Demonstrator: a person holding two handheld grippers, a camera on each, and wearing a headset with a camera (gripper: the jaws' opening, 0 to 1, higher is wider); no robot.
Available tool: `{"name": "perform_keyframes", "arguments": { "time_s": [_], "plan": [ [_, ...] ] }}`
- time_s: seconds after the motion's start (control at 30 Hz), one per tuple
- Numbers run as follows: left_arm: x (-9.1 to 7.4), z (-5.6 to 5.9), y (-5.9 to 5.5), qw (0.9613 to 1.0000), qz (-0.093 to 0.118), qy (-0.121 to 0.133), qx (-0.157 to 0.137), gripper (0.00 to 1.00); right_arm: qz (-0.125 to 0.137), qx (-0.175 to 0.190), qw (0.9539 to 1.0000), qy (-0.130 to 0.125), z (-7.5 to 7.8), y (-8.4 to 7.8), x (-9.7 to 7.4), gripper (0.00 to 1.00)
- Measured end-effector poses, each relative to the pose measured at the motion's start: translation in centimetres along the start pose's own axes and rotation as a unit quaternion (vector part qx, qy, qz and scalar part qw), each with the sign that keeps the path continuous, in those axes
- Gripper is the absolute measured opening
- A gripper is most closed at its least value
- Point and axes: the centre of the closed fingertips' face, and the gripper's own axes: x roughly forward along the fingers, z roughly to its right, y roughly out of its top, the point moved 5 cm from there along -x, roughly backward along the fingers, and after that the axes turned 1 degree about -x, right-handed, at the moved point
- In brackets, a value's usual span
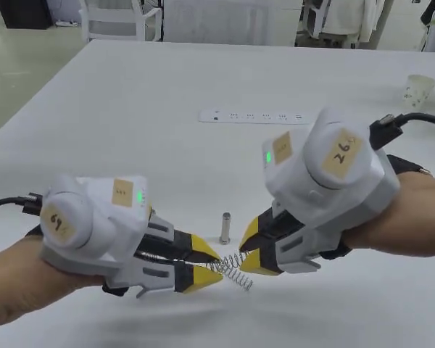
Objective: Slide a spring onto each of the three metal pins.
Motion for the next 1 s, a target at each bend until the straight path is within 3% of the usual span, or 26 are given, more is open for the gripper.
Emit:
{"name": "perform_keyframes", "arguments": {
  "time_s": [0.5, 1.0],
  "plan": [
    [0.1, 0.1, 0.1, 1.0, 0.002, -0.002, 0.002, 0.02, 0.017, 0.001, 0.9999, 0.002, -0.2, 1.1, -0.5, 0.08],
    [0.0, 0.2, 0.1, 0.9999, 0.008, -0.003, 0.009, 0.01, 0.016, 0.013, 0.9998, 0.003, -0.2, 1.3, -0.5, 0.09]
  ]
}}
